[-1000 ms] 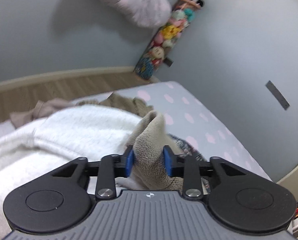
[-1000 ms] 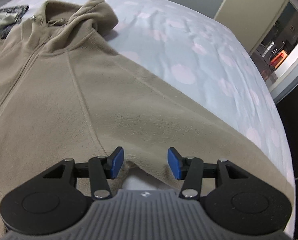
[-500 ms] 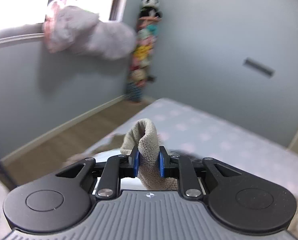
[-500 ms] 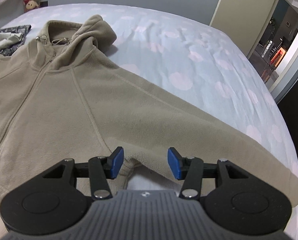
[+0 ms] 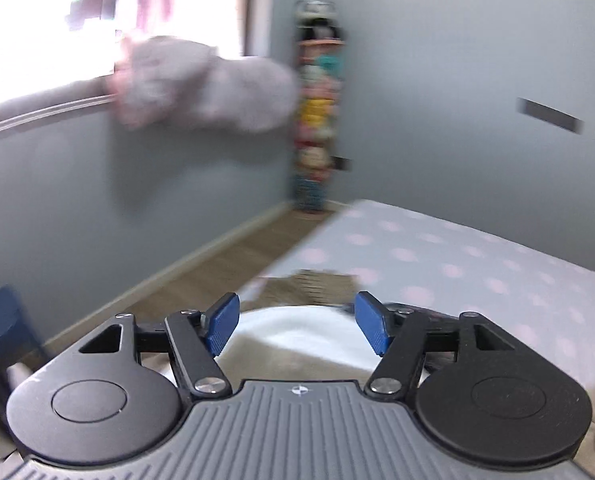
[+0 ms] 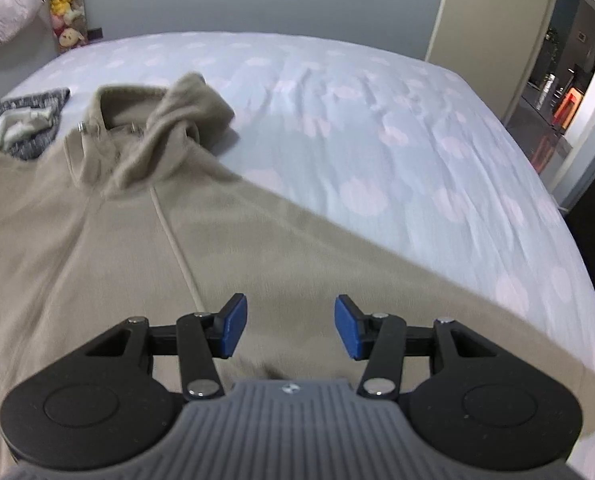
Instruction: Fold clothes
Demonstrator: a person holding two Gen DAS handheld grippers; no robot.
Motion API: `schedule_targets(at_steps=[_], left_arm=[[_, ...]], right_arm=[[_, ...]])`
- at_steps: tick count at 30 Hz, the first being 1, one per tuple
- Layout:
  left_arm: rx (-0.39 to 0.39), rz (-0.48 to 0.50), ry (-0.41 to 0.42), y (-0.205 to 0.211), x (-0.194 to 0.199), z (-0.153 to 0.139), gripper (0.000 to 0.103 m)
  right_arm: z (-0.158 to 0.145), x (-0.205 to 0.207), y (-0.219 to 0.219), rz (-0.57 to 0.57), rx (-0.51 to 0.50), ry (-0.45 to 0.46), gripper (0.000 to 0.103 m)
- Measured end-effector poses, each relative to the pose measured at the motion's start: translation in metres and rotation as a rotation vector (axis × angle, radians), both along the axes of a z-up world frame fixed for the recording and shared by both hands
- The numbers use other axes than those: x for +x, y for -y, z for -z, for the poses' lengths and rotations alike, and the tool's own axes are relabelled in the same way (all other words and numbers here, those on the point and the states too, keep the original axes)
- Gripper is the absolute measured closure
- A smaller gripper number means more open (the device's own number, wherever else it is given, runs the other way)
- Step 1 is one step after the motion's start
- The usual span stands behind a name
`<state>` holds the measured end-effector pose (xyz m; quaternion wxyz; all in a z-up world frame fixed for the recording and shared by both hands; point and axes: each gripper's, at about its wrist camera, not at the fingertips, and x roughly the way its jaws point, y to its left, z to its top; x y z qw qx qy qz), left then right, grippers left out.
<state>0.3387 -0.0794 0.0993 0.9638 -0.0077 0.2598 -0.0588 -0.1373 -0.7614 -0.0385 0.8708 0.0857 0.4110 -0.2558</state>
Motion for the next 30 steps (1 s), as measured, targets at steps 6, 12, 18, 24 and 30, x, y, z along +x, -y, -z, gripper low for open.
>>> schedule_targets(at_steps=[6, 12, 18, 24, 30], left_arm=[[0.008, 0.266, -0.046, 0.116, 0.000, 0.017, 0.041], [0.013, 0.511, -0.120, 0.241, 0.003, 0.074, 0.041], [0.051, 0.691, -0.170, 0.347, 0.008, 0.133, 0.041], [0.107, 0.770, -0.240, 0.422, 0.021, 0.184, 0.042], [0.213, 0.784, -0.316, 0.471, 0.025, 0.221, 0.074]], right_arm=[[-0.023, 0.073, 0.020, -0.049, 0.034, 0.055, 0.051], [-0.029, 0.162, 0.033, -0.142, 0.020, 0.049, 0.051], [-0.018, 0.253, 0.049, -0.214, 0.013, 0.031, 0.051], [0.003, 0.328, 0.063, -0.245, 0.000, -0.001, 0.051], [0.029, 0.365, 0.075, -0.230, 0.004, -0.033, 0.063]])
